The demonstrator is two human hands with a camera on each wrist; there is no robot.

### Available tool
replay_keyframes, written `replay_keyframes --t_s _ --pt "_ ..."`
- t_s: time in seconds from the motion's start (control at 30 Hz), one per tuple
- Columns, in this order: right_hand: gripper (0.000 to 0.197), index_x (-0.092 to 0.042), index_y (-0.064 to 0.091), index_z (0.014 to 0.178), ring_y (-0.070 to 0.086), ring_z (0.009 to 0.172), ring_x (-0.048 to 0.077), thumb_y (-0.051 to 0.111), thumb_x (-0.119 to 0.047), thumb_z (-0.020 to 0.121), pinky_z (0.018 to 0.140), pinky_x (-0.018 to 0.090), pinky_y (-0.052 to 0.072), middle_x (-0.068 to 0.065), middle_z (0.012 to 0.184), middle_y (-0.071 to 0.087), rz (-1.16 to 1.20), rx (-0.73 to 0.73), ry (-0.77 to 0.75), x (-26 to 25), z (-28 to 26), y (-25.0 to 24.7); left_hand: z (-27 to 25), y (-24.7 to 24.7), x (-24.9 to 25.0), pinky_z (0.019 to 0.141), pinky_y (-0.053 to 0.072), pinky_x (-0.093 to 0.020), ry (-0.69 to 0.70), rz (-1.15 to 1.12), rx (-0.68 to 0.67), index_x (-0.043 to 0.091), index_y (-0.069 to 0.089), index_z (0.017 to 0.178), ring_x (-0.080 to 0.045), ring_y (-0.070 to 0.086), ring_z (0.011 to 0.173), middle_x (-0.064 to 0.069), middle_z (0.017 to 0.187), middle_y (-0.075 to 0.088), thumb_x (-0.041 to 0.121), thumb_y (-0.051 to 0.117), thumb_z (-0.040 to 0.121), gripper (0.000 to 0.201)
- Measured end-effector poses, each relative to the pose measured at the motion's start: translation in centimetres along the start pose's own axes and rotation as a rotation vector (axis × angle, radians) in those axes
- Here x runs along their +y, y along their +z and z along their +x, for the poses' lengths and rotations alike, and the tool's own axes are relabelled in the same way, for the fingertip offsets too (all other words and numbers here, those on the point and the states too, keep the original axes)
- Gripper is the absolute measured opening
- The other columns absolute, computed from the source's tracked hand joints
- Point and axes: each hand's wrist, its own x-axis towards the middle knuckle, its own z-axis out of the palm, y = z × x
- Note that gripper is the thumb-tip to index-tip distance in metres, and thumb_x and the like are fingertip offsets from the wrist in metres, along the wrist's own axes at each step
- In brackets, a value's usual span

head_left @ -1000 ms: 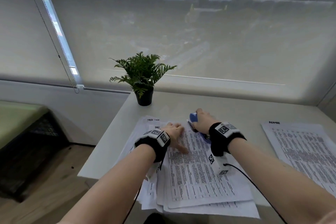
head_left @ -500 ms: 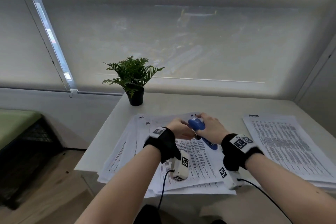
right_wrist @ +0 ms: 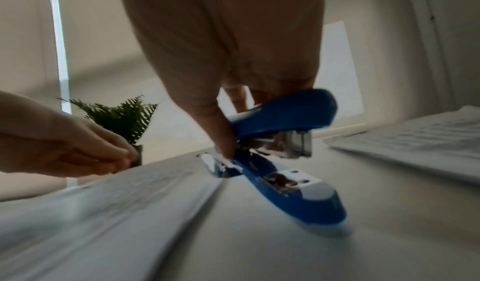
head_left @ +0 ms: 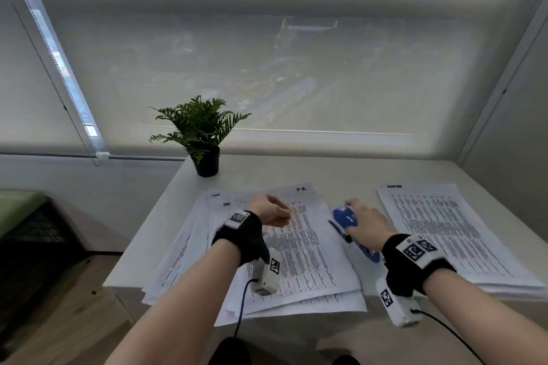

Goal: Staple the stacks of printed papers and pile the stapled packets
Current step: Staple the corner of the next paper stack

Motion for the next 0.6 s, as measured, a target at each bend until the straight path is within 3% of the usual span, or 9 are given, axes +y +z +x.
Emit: replay_keyframes --t_s 0.17,0.23,0.37,0.43,0.6 --pt "0.049 -0.010 0.035 0.129 0.058 0.108 0.036 0.054 -0.006 0.085 0.085 0.038 0.047 0.019 0.120 0.055 -0.080 0.042 0.181 1.5 0.6 -0.5 -1.0 -1.3 -0.9 0.051 0.056 -0.024 0.106 0.191 0.113 0.005 0.056 0.072 -0.016 0.061 0.049 -0.013 0.066 0.062 -0.002 0.067 0.083 0.017" --pt "0.044 -0.011 0.036 0.129 0.055 0.112 0.035 0.052 -0.011 0.088 0.089 0.040 0.045 0.018 0.123 0.052 -0.162 0.048 0.194 0.9 1.0 -0.3 -1.4 -1.8 -1.2 0.054 0.056 -0.026 0.134 0.242 0.131 0.006 0.057 0.071 -0.019 0.060 0.054 -0.013 0.068 0.062 0.000 0.067 0.084 0.017" --pt "0.034 -0.022 0.050 0.126 0.045 0.121 0.026 0.051 -0.023 0.092 0.100 0.044 0.035 0.007 0.129 0.047 -0.390 0.174 -0.018 -1.9 2.7 0.7 -2.3 -2.6 -2.0 0.060 0.053 -0.028 0.210 0.418 0.231 0.015 0.061 0.069 -0.015 0.058 0.061 -0.003 0.069 0.063 0.011 0.071 0.082 0.017" --pt "0.029 -0.019 0.058 0.122 0.048 0.121 0.025 0.050 -0.025 0.095 0.101 0.040 0.037 0.006 0.127 0.053 -0.352 0.105 -0.098 -3.6 3.7 1.6 -2.9 -2.9 -2.3 0.059 0.052 -0.027 0.220 0.430 0.237 0.015 0.063 0.070 -0.014 0.057 0.058 -0.003 0.068 0.064 0.012 0.072 0.081 0.015" --pt "0.027 -0.007 0.062 0.116 0.056 0.114 0.030 0.053 -0.020 0.094 0.096 0.034 0.045 0.014 0.123 0.057 -0.203 -0.042 -0.018 -5.0 5.3 3.2 -4.1 -3.6 -3.0 0.056 0.050 -0.021 0.237 0.488 0.221 0.017 0.065 0.067 -0.009 0.059 0.056 -0.001 0.067 0.067 0.012 0.074 0.078 0.015"
